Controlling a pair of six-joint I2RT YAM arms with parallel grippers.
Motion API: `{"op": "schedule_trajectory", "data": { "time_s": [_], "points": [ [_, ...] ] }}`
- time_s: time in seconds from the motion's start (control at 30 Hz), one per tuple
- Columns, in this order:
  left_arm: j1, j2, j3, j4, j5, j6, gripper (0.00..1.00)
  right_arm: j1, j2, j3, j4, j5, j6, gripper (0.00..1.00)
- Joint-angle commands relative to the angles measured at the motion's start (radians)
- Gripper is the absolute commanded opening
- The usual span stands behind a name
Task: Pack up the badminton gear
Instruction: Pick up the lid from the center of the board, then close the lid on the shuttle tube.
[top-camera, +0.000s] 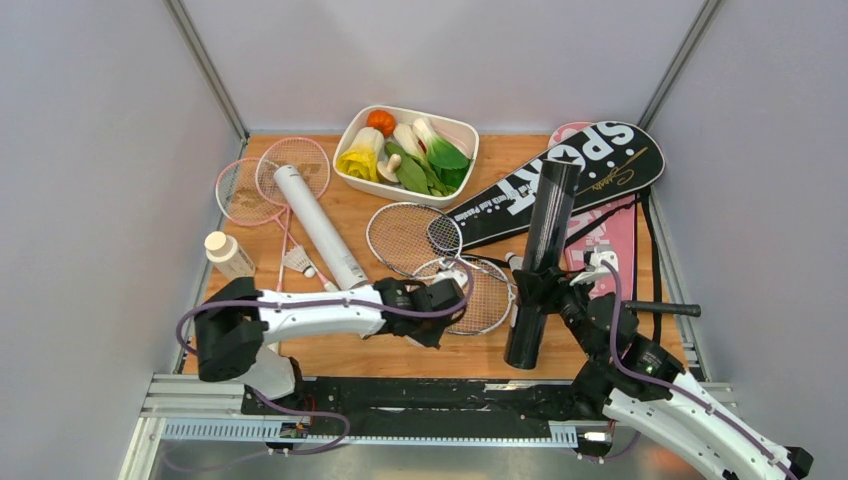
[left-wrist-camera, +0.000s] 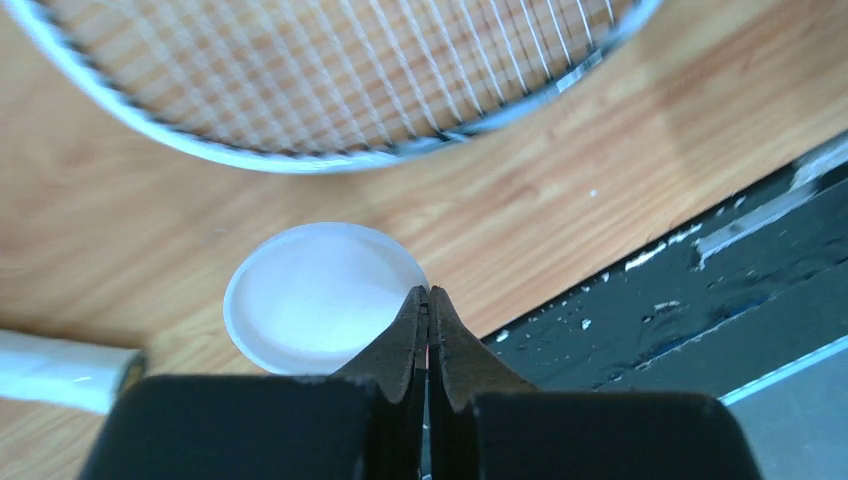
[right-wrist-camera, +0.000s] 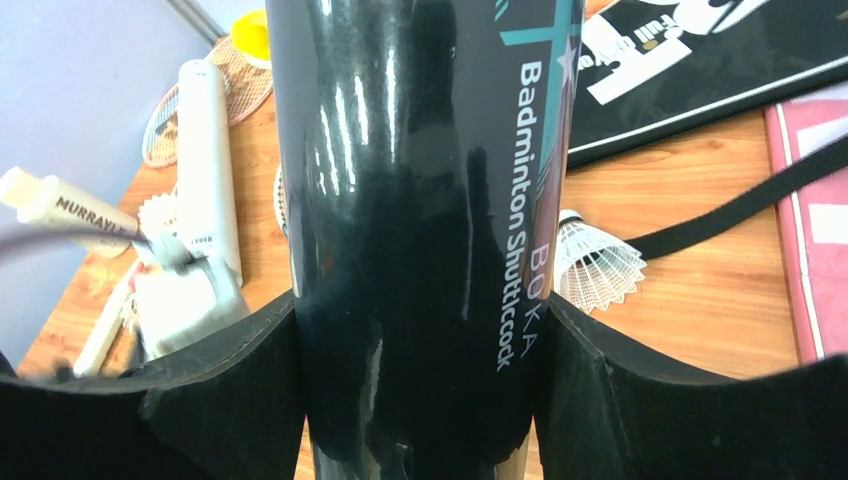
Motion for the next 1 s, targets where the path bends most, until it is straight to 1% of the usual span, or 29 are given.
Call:
{"op": "schedule_trajectory", "data": {
  "time_s": [0.0,0.03,0.1,0.13,0.17,0.2,0.23,0.3,0.37,0.43,0.57,0.63,0.67,0.7,0.8,0.9,0.97],
  "points": [
    [0.126,-0.163,-0.001,-0.027,-0.021,0.057,0.0,-0.002,0.004,-0.011,0.148,-0.146,-0.16,0.49],
    [0.151,-0.222,-0.004,-0.022,0.006,0.063,0.0,-0.002,0.009,-0.021,0.17,-0.191,-0.196,0.49],
    [0.265,-0.308,-0.006,-0.008,0.061,0.079,0.0,-0.002,0.027,-0.029,0.209,-0.247,-0.275,0.48],
    [0.295,-0.337,-0.001,-0.004,0.08,0.088,0.0,-0.002,0.045,-0.027,0.223,-0.261,-0.318,0.48],
    [0.355,-0.385,0.005,-0.004,0.12,0.091,0.0,-0.002,0.063,-0.018,0.234,-0.271,-0.356,0.47],
    [0.384,-0.408,0.02,-0.009,0.139,0.1,0.0,-0.002,0.084,-0.009,0.252,-0.296,-0.404,0.47],
    [0.439,-0.448,0.03,-0.013,0.177,0.106,0.0,-0.001,0.107,0.001,0.264,-0.321,-0.466,0.47],
    [0.506,-0.494,0.081,-0.037,0.22,0.122,0.0,-0.002,0.168,0.022,0.282,-0.323,-0.587,0.5],
    [0.556,-0.529,0.131,-0.072,0.252,0.139,0.0,-0.001,0.239,0.051,0.287,-0.304,-0.666,0.52],
    [0.595,-0.551,0.181,-0.123,0.284,0.156,0.0,-0.001,0.298,0.067,0.293,-0.325,-0.763,0.54],
    [0.626,-0.586,0.257,-0.178,0.35,0.178,0.0,-0.002,0.355,0.08,0.326,-0.344,-0.9,0.53],
    [0.626,-0.607,0.288,-0.2,0.376,0.185,0.0,-0.002,0.339,0.067,0.339,-0.423,-0.984,0.53],
    [0.627,-0.62,0.298,-0.207,0.396,0.187,0.0,-0.002,0.32,0.055,0.337,-0.482,-1.036,0.53],
    [0.627,-0.627,0.313,-0.218,0.417,0.189,0.0,-0.002,0.289,0.032,0.348,-0.509,-1.072,0.53],
    [0.627,-0.658,0.336,-0.237,0.472,0.188,0.0,-0.001,0.259,0.001,0.403,-0.56,-1.172,0.53],
    [0.627,-0.688,0.342,-0.238,0.521,0.183,0.0,-0.002,0.259,-0.011,0.417,-0.607,-1.282,0.53],
    [0.627,-0.721,0.337,-0.235,0.557,0.18,0.0,-0.001,0.264,-0.01,0.423,-0.622,-1.317,0.54]
  ]
}}
